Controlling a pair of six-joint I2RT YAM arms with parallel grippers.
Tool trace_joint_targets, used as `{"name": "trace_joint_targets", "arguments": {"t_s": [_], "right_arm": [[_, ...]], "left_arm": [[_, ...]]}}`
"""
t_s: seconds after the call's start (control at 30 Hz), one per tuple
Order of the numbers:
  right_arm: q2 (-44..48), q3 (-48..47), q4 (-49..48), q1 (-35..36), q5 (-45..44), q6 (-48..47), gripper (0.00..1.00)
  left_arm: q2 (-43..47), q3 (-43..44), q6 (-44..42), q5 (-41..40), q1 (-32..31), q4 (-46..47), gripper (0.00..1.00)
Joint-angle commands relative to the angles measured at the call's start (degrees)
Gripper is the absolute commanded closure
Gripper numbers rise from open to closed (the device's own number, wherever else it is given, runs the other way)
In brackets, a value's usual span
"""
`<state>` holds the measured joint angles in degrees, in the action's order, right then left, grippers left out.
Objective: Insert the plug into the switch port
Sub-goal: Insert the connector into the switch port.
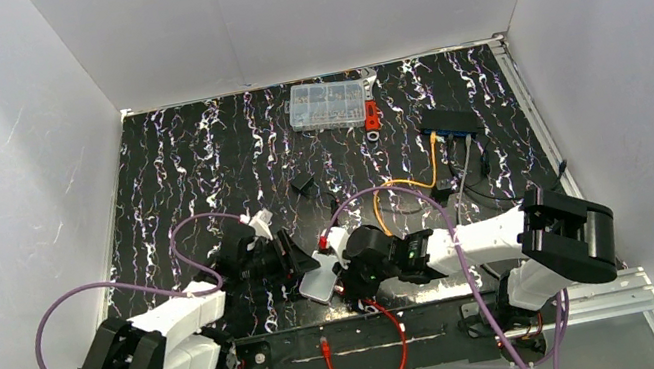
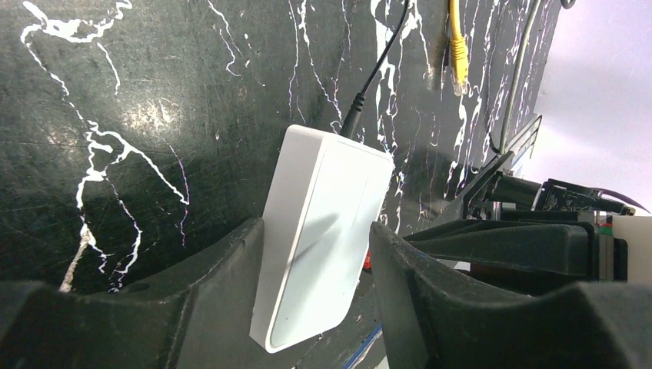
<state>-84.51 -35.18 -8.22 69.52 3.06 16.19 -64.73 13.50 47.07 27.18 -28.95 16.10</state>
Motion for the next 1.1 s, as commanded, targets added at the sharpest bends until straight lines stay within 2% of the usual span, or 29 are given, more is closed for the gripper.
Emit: {"name": "trace_joint_targets", "arguments": {"t_s": [0.0, 0.17, 0.53, 0.83, 1.07], "right_arm": [[-0.6, -3.6, -3.4, 0.3, -1.7, 0.0, 0.99], [-0.6, -3.9, -3.5, 0.3, -1.8, -0.1, 0.99], [2.1, -4.1, -3.6, 0.3, -1.3, 0.1, 0.99], [4.9, -2.3, -5.0, 0.2, -0.6, 1.1, 0.99], [2.0, -2.8, -5.4, 0.2, 0.9, 1.6, 0.99]], "left_arm": [[0.5, -2.3, -0.5, 3.0, -0.4, -2.8, 0.52], [1.3, -3.4, -0.4, 3.4, -0.8, -2.7, 0.58], [2.8, -4.7, -1.2, 3.2, -1.7, -3.5, 0.64], [3.9, -5.1, -1.3, 2.9, -1.9, -3.4, 0.67], [5.1, -4.5, -1.3, 3.1, -2.0, -4.7, 0.67]]}}
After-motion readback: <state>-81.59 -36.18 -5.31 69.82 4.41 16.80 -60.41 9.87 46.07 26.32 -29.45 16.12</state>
